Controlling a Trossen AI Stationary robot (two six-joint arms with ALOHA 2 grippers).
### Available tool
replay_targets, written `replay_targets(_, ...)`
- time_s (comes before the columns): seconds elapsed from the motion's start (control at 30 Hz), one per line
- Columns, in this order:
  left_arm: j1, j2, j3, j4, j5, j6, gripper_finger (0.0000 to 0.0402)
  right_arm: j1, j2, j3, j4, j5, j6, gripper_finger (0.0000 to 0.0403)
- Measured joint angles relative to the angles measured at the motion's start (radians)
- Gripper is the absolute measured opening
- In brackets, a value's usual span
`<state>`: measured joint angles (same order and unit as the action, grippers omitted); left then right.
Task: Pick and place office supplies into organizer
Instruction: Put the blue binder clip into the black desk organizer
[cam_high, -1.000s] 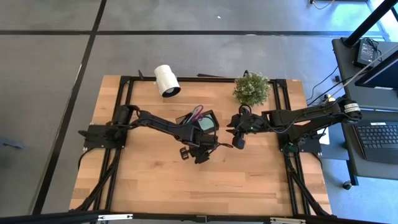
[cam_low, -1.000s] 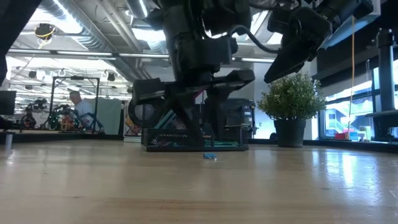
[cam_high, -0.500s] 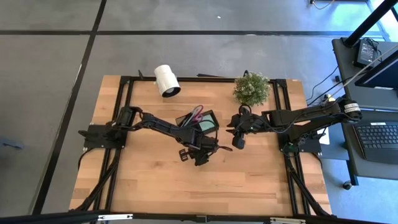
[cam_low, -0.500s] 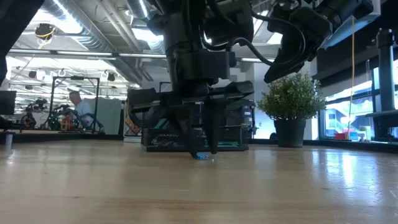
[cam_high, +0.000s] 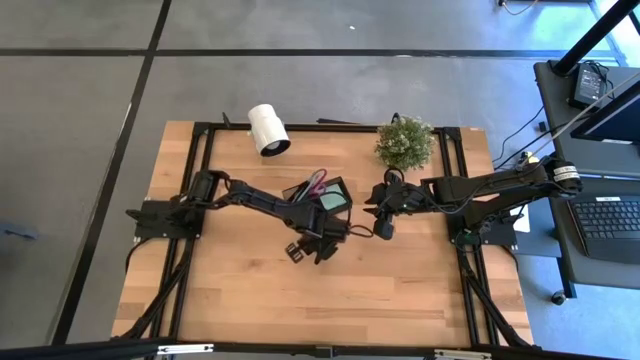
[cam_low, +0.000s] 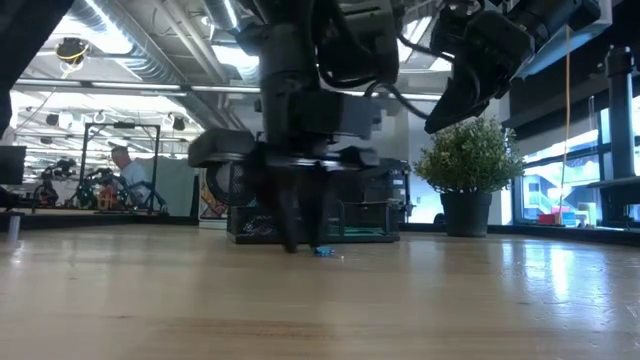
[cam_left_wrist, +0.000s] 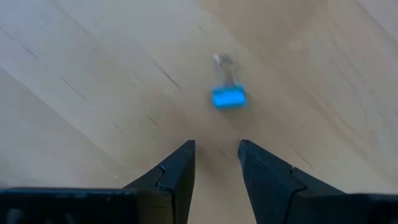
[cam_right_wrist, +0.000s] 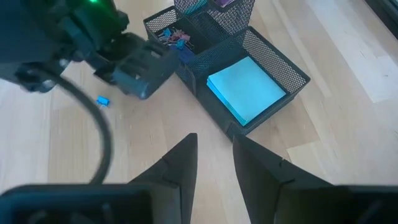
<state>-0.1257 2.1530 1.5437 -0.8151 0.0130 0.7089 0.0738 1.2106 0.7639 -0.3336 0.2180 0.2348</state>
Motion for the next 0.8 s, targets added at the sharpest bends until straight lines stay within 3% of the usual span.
replay_targets(0.4, -0.032, 0.000, -0.006, -0.022, 0.002, -0.177, 0.0127, 0.000, 0.000, 0.000, 0.000, 0.000, 0.000, 0.0107)
replay_targets(0.8, -0.035, -0.001, -0.008, 0.033, 0.035, -0.164, 0.0127, 0.000, 0.000, 0.000, 0.000, 0.000, 0.000, 0.0107)
